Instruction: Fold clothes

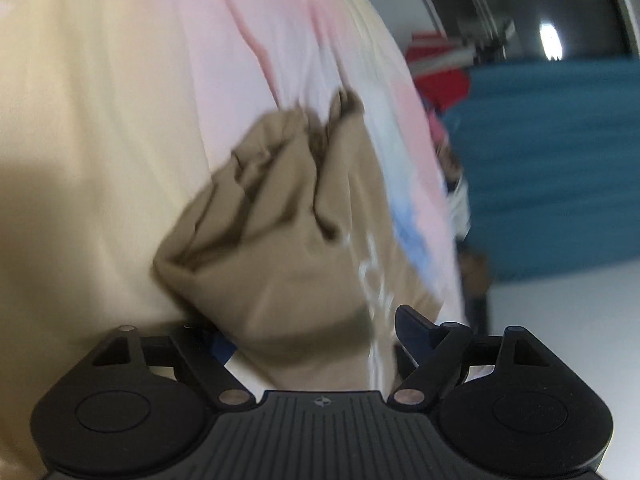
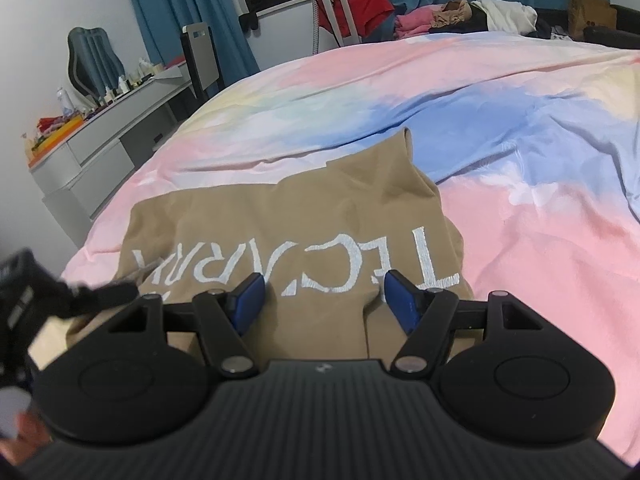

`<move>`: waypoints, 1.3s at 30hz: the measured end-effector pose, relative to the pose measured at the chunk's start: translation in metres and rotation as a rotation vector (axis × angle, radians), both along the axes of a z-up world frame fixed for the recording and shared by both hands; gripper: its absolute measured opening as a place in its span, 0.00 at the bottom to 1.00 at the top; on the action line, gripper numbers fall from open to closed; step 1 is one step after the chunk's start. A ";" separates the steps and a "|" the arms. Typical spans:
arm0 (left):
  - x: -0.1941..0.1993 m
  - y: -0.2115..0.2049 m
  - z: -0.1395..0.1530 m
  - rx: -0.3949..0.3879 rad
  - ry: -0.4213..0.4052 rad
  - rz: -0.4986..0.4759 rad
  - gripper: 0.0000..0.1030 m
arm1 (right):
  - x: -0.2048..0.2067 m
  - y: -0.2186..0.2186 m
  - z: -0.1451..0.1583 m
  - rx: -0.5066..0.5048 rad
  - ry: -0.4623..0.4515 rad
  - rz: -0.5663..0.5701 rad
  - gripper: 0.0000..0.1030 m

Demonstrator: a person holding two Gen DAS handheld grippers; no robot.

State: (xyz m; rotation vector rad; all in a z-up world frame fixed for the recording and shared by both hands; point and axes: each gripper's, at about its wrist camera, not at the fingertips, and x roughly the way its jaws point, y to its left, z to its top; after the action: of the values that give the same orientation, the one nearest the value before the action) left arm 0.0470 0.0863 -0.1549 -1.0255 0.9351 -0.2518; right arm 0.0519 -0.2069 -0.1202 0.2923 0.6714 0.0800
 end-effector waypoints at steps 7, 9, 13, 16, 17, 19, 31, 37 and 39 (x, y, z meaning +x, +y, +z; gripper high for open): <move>0.000 0.012 -0.007 -0.075 -0.023 0.132 0.38 | -0.003 -0.009 0.007 0.102 -0.017 -0.050 0.67; -0.002 0.010 -0.002 -0.058 -0.054 0.134 0.32 | -0.007 -0.015 0.012 0.183 -0.029 -0.075 0.69; -0.007 0.010 0.011 -0.065 -0.134 0.142 0.25 | -0.024 -0.033 0.021 0.563 -0.042 -0.063 0.69; -0.008 0.010 0.015 -0.077 -0.179 0.151 0.24 | -0.030 -0.035 0.009 0.878 0.014 0.005 0.69; -0.009 0.011 0.016 -0.079 -0.188 0.157 0.24 | -0.031 -0.032 0.002 0.981 0.046 0.027 0.69; -0.010 0.012 0.019 -0.084 -0.205 0.169 0.23 | -0.033 -0.023 -0.018 1.119 0.148 0.027 0.69; -0.017 0.014 0.021 -0.107 -0.200 0.188 0.22 | -0.026 -0.041 -0.065 1.103 0.195 -0.274 0.69; -0.018 0.016 0.024 -0.096 -0.206 0.178 0.22 | -0.034 -0.056 -0.061 0.968 0.134 -0.445 0.53; -0.017 0.016 0.024 -0.090 -0.205 0.174 0.22 | -0.034 -0.053 -0.056 0.925 0.108 -0.441 0.38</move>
State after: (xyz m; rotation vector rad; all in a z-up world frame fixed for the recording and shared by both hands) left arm 0.0299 0.1024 -0.1304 -1.1337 0.6501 -0.2497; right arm 0.0176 -0.2603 -0.1766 1.3339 0.6281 -0.0551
